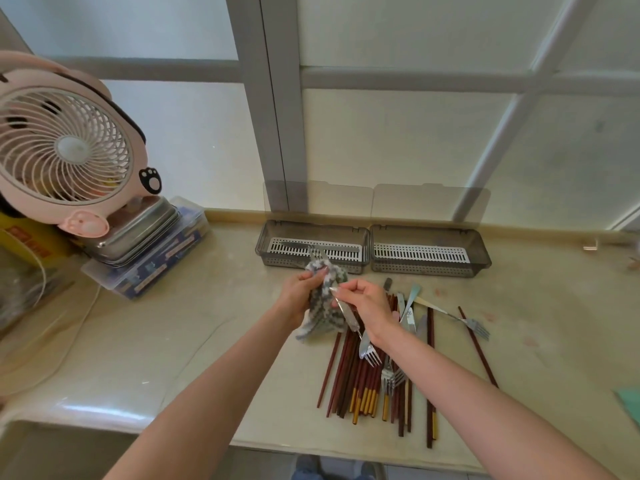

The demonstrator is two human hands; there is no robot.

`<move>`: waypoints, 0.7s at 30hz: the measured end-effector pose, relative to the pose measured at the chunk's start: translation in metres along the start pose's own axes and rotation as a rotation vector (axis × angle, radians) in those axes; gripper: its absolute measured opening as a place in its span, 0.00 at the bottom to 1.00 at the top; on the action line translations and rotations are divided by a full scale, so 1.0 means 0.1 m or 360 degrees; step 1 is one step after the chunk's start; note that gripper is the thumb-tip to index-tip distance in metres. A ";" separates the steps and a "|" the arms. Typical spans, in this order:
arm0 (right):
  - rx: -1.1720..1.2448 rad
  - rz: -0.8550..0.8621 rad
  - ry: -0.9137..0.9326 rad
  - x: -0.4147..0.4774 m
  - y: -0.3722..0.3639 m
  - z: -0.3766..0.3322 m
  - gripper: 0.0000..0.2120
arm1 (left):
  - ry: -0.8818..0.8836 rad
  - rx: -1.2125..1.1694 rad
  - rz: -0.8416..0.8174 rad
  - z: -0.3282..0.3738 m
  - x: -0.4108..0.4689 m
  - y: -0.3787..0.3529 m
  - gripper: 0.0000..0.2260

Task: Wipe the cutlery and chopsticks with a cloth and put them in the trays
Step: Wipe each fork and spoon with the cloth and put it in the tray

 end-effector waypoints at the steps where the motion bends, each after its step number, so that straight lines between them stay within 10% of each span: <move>1: -0.0017 -0.0006 0.0007 -0.01 -0.03 0.02 0.05 | -0.0009 -0.0004 0.0008 0.00 0.00 0.00 0.07; 11: 0.0369 -0.0761 -0.0058 -0.07 -0.01 0.20 0.28 | 0.0011 -0.0357 0.0242 0.14 -0.04 0.20 0.05; 21: 0.0371 -0.0071 -0.0080 -0.01 -0.12 0.23 0.06 | -0.0152 -0.0366 0.0147 0.04 -0.09 0.06 0.05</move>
Point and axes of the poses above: each hand's wrist, its own x-axis towards the middle knuckle, its own y-axis out of the back of the hand, z = x × y, the point moved 3 cm from there along x, towards the middle knuckle, and after that the axes turned 14 degrees about y, right-handed, at the moved point
